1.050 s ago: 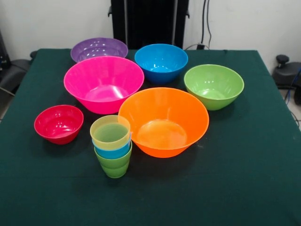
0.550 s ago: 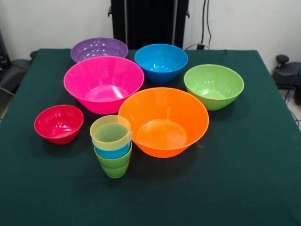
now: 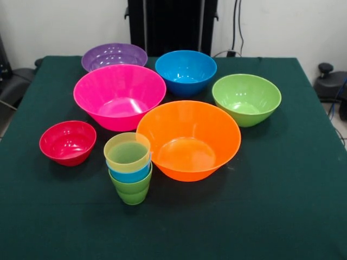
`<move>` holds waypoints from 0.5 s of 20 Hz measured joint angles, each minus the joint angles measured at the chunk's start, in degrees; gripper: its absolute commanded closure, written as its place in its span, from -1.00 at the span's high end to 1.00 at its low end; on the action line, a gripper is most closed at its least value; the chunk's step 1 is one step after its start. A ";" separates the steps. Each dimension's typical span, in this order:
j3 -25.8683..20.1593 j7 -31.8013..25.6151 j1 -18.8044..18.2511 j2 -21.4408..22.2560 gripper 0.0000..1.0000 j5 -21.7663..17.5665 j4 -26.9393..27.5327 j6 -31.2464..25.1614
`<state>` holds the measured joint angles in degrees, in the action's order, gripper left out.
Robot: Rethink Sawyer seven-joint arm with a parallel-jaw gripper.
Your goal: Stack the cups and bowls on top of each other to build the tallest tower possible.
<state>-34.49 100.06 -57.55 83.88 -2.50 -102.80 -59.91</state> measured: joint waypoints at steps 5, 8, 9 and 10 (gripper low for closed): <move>0.01 0.00 -0.98 -1.21 -1.00 -0.02 -1.46 1.21; -0.02 0.00 -1.61 -2.09 -1.00 -0.20 -2.00 1.42; -0.08 0.00 -1.91 -2.41 -1.00 -0.40 -2.15 1.70; -0.14 0.00 -2.21 -2.74 -1.00 -0.60 -2.30 1.98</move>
<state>-34.62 100.06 -59.76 81.14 -3.10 -105.10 -57.93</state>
